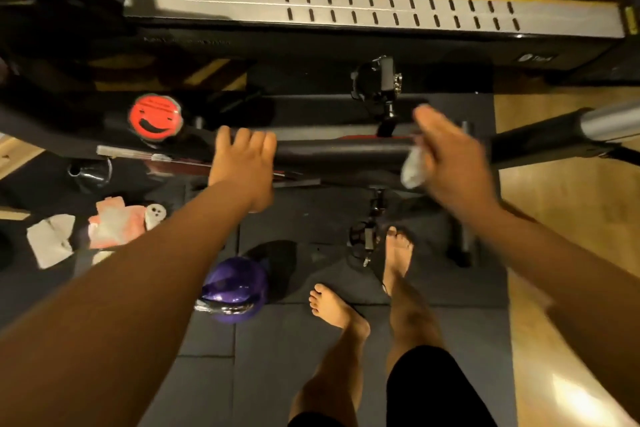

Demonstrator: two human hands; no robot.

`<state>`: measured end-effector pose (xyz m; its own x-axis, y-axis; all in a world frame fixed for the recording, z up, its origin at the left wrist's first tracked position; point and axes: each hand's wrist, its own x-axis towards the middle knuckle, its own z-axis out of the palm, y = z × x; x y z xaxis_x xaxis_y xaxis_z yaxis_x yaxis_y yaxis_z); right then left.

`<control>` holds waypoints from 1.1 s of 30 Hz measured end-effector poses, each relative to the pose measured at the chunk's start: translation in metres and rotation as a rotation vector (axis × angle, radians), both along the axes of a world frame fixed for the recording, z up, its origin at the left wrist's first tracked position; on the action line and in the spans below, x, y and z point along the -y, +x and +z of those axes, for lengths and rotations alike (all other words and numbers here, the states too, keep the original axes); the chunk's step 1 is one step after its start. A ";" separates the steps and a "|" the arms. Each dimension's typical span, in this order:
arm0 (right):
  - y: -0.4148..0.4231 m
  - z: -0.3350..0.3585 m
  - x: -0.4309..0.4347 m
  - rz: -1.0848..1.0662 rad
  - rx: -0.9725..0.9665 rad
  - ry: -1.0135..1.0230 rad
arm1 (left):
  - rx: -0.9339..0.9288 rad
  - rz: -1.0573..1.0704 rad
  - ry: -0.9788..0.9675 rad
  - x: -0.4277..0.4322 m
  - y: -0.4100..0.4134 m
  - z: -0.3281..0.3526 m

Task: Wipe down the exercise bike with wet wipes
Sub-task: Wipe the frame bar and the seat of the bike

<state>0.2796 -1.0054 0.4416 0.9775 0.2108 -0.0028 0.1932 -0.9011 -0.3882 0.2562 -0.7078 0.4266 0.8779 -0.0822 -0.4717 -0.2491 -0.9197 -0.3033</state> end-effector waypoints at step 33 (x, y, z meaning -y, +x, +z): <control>0.014 -0.022 -0.262 0.380 -0.207 -0.066 | 0.258 0.768 -0.607 -0.060 -0.173 0.105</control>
